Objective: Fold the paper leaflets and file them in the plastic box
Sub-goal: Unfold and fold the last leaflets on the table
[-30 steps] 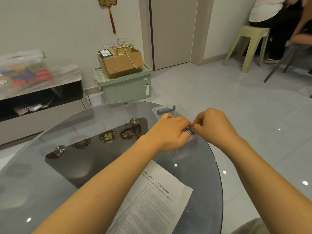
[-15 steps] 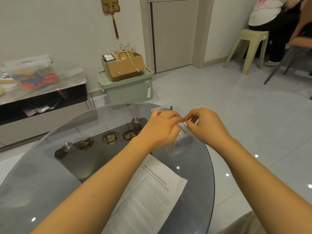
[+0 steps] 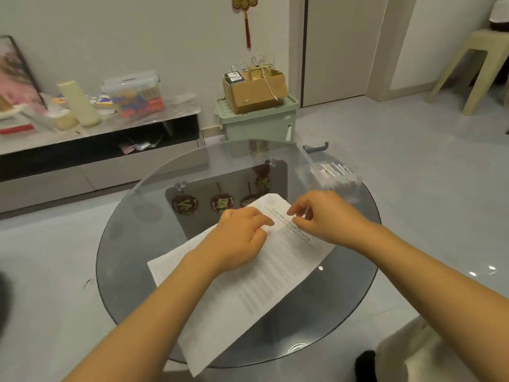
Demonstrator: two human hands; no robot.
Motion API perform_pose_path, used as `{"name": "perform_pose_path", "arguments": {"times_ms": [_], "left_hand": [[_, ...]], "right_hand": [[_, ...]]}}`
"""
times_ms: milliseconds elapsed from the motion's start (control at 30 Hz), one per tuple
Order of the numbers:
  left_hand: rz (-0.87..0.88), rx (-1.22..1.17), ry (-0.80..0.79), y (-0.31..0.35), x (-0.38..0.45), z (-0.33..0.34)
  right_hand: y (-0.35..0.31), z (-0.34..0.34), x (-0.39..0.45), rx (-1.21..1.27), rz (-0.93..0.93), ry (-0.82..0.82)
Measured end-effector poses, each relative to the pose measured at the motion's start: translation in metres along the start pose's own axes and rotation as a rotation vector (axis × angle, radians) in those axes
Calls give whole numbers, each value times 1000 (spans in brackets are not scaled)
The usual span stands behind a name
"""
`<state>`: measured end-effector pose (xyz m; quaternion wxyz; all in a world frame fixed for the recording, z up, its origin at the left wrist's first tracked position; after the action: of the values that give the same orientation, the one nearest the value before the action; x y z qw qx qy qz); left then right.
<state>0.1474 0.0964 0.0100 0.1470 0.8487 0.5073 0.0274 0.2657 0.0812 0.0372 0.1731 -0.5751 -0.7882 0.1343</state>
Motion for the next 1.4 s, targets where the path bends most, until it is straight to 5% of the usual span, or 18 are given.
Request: {"name": "perform_pose_path", "arguments": {"times_ms": [300,633,867,1400], "left_hand": [[-103,95,-175,-47,-41,22],[-291,359,-61,-69,-42,26],[-233,35,-167,-65,-74,33],[-120,12,-393,-53,-104,52]], "right_hand": [[-7,54,-12,-76,-59,-317],[-43,72,-13,-72,-290,-382],[-38,83,-37,-27,-260,-583],[-45,78,-32,51,-288,-331]]}}
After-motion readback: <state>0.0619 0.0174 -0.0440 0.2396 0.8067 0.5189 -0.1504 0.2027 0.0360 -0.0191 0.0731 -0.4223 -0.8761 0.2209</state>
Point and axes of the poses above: each hand's wrist, its own x-axis towards the middle knuckle, its own z-axis out of the palm, y = z × x, the point moved 10 cm from there along x, towards the middle knuckle, and after that the axes turned 13 degrees about -z, right-handed, at the moved point
